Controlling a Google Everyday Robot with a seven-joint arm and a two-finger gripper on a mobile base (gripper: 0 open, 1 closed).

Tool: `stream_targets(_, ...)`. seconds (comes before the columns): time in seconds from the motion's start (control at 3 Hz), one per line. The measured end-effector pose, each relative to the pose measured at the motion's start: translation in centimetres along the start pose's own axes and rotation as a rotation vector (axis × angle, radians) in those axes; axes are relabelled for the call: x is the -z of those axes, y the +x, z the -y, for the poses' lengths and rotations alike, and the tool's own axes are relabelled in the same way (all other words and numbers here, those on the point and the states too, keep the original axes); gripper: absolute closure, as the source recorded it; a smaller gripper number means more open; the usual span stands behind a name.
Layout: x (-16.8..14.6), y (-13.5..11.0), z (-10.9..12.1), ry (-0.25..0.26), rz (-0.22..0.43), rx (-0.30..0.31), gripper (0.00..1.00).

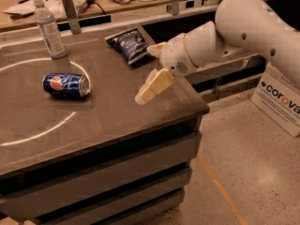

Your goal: Pick pepsi can

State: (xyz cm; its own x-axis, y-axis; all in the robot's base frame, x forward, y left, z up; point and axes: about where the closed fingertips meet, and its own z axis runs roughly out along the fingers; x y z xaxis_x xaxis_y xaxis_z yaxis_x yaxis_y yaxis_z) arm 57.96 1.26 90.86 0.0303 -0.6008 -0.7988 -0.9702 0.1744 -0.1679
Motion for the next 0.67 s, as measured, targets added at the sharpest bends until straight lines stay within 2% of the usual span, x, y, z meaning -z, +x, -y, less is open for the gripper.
stream_targets(0.33, -5.2, -1.8, -0.2, -0.079, 0.118, 0.042, 0.00)
stream_targets(0.67, -9.1, -2.8, -0.4, -0.142, 0.173, 0.053, 0.00)
